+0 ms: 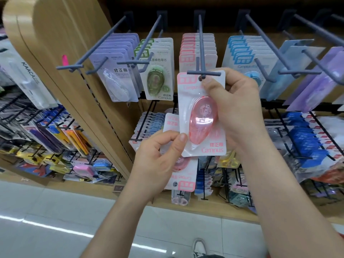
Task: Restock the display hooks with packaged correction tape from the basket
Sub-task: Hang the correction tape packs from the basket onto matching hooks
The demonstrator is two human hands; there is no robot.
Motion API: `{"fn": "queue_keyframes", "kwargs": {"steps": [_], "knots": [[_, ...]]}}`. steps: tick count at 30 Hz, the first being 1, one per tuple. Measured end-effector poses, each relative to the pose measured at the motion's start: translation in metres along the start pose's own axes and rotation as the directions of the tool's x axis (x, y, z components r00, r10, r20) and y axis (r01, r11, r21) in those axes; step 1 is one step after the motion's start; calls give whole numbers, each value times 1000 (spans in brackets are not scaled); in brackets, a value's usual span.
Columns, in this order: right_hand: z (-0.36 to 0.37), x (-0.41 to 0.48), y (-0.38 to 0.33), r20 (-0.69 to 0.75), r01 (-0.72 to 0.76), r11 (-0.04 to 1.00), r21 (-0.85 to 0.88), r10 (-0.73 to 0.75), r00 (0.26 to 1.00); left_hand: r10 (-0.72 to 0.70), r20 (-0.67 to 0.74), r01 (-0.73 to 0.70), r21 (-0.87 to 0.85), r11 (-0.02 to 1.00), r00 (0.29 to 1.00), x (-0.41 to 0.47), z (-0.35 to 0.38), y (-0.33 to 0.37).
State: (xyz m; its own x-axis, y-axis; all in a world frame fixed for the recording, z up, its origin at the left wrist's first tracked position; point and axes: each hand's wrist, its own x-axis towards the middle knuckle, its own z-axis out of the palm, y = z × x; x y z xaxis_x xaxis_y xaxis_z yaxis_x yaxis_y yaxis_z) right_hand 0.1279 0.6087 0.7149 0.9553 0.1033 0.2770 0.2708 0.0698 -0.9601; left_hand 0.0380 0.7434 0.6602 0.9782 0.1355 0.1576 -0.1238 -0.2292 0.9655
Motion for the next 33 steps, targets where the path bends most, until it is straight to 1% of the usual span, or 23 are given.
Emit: {"fn": "queue_keyframes", "kwargs": {"steps": [2,3,5,7,10,11,12,13,15,16,17,18,20,21,23,24,26,28,30,31,33], "knots": [[0,-1,2,-15,80,991,-111,-82,997,-26,11,26,17,1000,1000,2,-3,-1],[0,0,3,-24,91,989,-119,-94,995,-34,3,34,22,999,999,3,-4,-2],[0,1,1,-30,72,994,-79,-75,997,-48,-9,48,12,999,999,5,-6,-4],[-1,2,0,-16,69,995,-78,-71,997,-58,0,58,3,998,998,6,-6,-6],[-4,4,-3,36,170,958,-232,-167,985,-67,38,67,5,998,997,8,-6,-8],[-5,5,-3,49,190,945,-265,-184,982,-68,46,68,7,998,997,9,-6,-8],[-5,6,-2,45,184,947,-263,-178,983,-64,47,64,7,998,997,9,-5,-7],[-4,7,0,23,148,967,-209,-147,989,-63,38,64,0,998,997,10,-4,-5],[0,6,3,-32,-1,1000,7,2,999,-66,-19,66,-21,998,998,11,-3,-3],[1,4,6,-27,-71,994,87,73,997,-70,-66,68,-28,997,995,13,-3,-4],[0,0,8,13,-125,986,111,124,992,-76,-116,73,-36,997,990,14,-3,-5],[-2,-4,12,82,-174,979,104,165,983,-85,-163,80,-40,996,983,16,-3,-7],[-9,-13,20,231,-232,972,28,219,948,-105,-225,101,-28,994,969,18,-2,-9],[-12,-16,22,285,-236,972,-5,227,931,-107,-244,106,-16,994,964,19,-1,-9],[-15,-18,25,330,-211,976,-51,216,919,-90,-263,95,6,995,961,20,2,-6],[-14,-17,27,323,-203,978,-52,209,923,-74,-264,84,26,996,962,22,2,-6],[-10,-13,31,258,-209,978,-24,208,943,-55,-279,79,76,994,959,24,2,-8],[-4,-8,36,144,-193,981,-24,194,970,-37,-327,78,116,990,944,24,-2,-12],[2,1,43,29,-190,980,-54,191,981,4,-360,49,139,989,933,21,-6,-15],[6,6,45,-19,-191,979,-71,191,981,18,-357,29,125,992,934,20,-8,-17],[13,15,50,-92,-167,978,-126,156,983,3,-318,7,28,1000,948,18,-9,-18]]}}
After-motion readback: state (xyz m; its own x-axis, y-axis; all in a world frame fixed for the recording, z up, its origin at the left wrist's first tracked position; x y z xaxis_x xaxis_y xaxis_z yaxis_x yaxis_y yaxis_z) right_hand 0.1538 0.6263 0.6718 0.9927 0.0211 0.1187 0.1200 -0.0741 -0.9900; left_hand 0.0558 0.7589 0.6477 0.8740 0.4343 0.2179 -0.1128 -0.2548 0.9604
